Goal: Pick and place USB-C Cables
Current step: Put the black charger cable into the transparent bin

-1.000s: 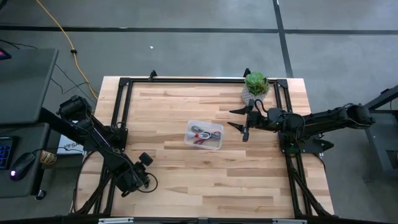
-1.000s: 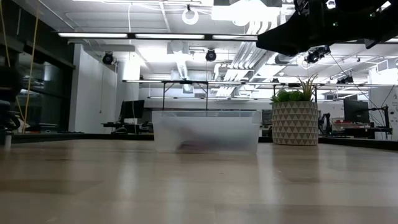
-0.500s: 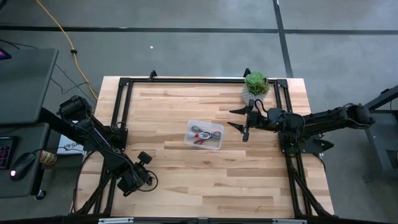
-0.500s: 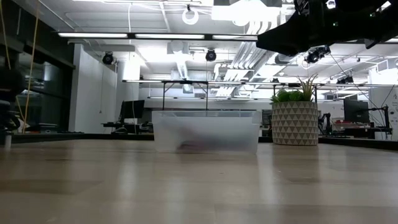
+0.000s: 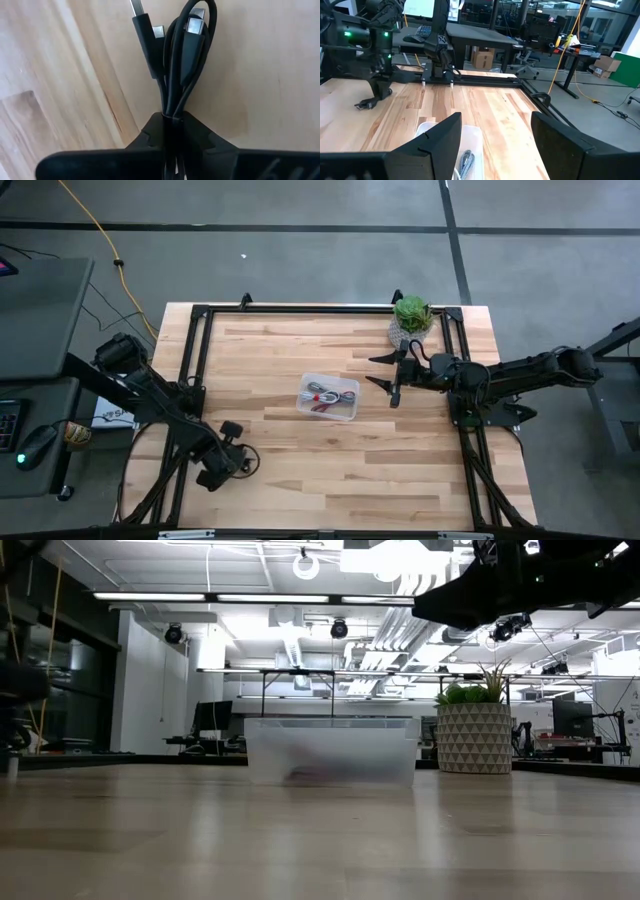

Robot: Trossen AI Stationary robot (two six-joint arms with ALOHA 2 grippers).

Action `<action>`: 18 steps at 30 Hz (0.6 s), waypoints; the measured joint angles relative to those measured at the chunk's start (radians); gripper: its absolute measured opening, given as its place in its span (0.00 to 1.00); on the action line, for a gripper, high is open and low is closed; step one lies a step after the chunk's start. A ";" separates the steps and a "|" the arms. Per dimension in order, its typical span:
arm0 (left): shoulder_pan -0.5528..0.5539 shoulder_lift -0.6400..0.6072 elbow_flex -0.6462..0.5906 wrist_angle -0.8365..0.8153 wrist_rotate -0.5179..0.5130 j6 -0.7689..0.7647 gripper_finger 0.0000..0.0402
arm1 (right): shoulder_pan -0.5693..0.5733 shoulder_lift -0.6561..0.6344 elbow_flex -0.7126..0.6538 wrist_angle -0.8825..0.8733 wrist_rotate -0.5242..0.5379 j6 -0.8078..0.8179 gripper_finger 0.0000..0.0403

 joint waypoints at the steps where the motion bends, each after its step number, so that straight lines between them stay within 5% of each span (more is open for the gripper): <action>1: 0.016 0.000 0.000 0.007 0.000 -0.025 0.02 | 0.000 0.000 0.000 -0.002 0.000 0.000 0.58; 9: 0.176 0.005 -0.002 0.116 -0.030 -0.107 0.02 | 0.000 0.000 0.000 -0.005 0.000 0.000 0.58; 13: 0.275 0.014 0.002 0.230 -0.140 -0.141 0.02 | 0.000 0.000 0.000 -0.005 0.000 0.000 0.58; 18: 0.387 0.062 0.001 0.289 -0.051 -0.124 0.02 | 0.000 0.000 0.000 -0.010 0.000 0.007 0.58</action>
